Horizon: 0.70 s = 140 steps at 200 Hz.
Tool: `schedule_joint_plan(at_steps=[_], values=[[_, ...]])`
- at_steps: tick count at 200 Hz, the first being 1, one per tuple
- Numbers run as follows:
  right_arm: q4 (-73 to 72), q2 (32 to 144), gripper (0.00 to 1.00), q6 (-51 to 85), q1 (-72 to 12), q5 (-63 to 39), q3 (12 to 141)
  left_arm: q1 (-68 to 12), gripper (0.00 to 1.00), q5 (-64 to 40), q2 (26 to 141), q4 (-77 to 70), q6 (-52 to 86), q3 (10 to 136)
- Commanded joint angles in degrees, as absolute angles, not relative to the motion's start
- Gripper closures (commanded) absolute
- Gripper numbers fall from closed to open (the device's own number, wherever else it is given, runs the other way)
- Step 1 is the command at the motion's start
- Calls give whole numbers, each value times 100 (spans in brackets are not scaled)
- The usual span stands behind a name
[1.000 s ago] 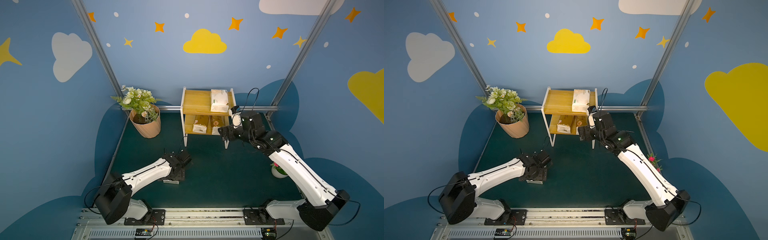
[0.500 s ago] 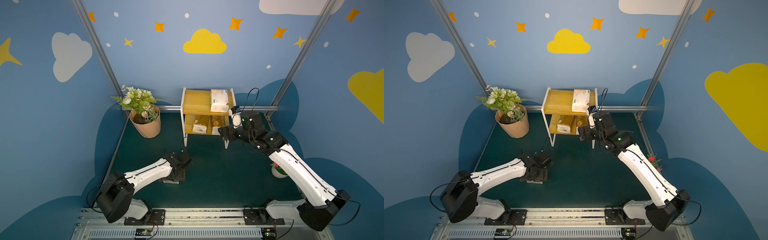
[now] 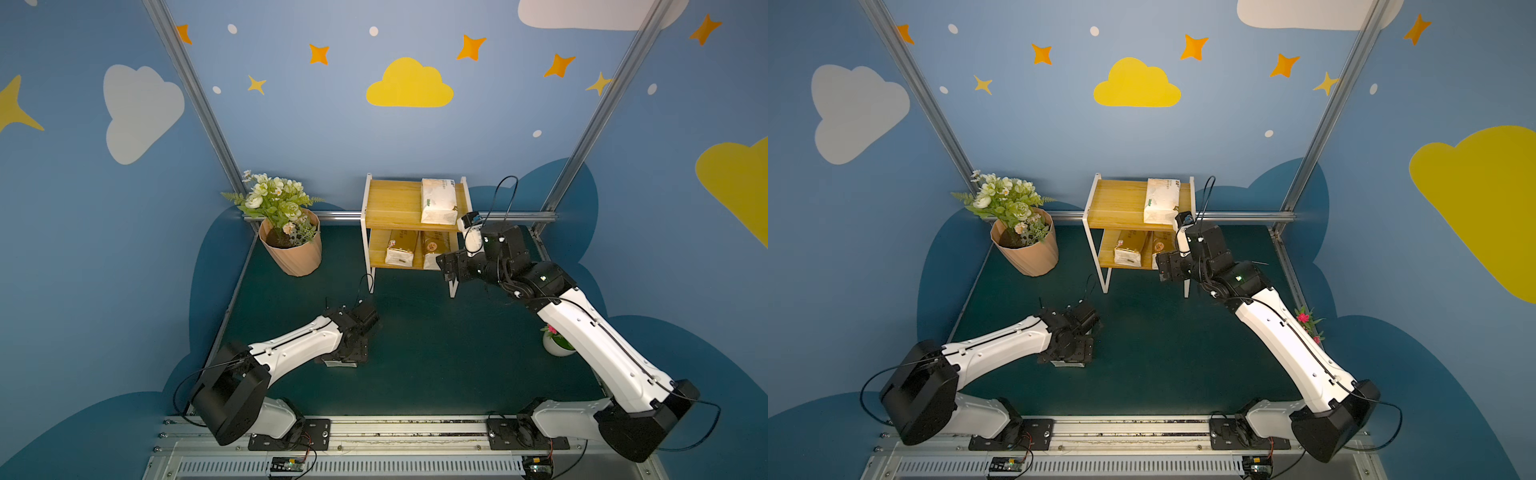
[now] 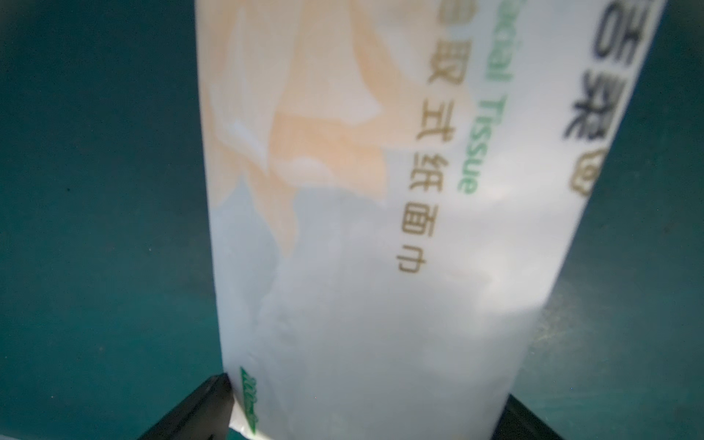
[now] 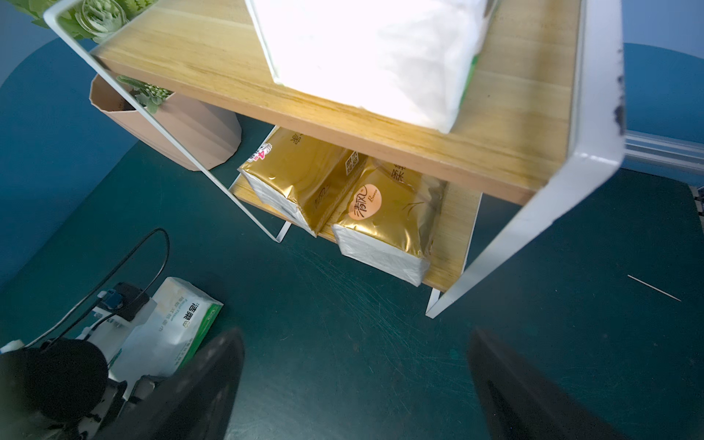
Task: Place the tissue boxes on the shelf by color
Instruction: Pick up the box of tissues from the center of the board.
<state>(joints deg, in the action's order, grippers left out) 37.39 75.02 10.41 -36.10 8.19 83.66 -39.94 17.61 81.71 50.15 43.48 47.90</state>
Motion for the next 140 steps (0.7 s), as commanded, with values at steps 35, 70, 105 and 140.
schedule_joint_plan(at_steps=[35, 70, 105, 140], values=[[3621, 7478, 2, 1072, -3584, 949, 8373, -3937, 0, 2046, 8397, 5442, 4256, 5040], [3673, 7468, 2, 1044, -3577, 1013, 8393, -3951, 0, 1994, 8593, 5343, 4227, 5045], [3748, 7425, 2, 1005, -3571, 1063, 8405, -3821, 0, 1678, 8580, 4934, 4200, 4861], [3819, 7384, 2, 1009, -3569, 1107, 8403, -3713, 0, 1386, 8529, 4446, 4277, 4591]])
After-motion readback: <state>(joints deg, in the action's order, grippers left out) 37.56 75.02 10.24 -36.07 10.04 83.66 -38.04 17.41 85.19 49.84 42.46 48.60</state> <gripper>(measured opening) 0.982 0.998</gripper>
